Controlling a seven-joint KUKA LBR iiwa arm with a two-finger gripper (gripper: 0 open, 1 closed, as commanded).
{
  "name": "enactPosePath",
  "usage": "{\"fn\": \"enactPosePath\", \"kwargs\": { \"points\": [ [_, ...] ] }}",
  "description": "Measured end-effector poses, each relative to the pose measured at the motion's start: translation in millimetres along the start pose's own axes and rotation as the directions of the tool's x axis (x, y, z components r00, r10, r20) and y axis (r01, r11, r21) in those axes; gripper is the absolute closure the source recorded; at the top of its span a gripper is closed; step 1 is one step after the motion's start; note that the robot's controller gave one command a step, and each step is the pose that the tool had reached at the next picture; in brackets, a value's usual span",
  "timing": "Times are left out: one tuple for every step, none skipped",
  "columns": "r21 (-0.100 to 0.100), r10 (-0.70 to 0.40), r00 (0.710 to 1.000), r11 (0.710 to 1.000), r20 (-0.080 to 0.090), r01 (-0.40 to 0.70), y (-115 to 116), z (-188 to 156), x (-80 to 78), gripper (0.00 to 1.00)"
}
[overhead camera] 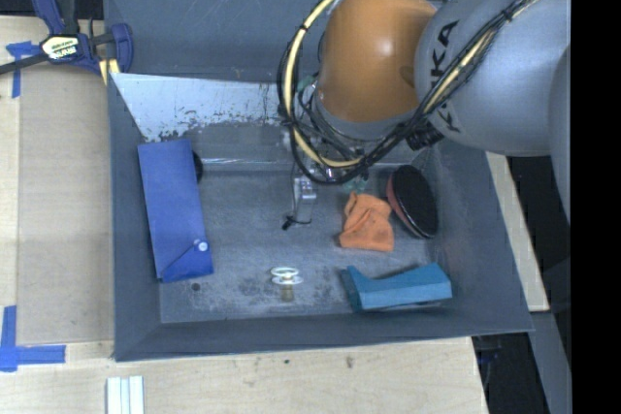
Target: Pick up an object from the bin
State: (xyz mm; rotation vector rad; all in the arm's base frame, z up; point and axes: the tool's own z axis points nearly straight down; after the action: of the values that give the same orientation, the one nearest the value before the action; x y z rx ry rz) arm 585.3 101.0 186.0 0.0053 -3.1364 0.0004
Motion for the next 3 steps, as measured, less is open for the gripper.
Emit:
{"fn": "enactPosePath", "kwargs": {
  "points": [
    [-0.001,0.002,1.000,1.000,0.008,-0.002,-0.4,-5.0,-1.3,0.00],
    [-0.002,0.006,1.000,1.000,0.014,-0.006,-19.0,44.9,36.0,0.00],
    [-0.001,-0.014,1.000,1.000,0.011,0.014,-41.1,104.8,27.8,0.00]
  ]
}}
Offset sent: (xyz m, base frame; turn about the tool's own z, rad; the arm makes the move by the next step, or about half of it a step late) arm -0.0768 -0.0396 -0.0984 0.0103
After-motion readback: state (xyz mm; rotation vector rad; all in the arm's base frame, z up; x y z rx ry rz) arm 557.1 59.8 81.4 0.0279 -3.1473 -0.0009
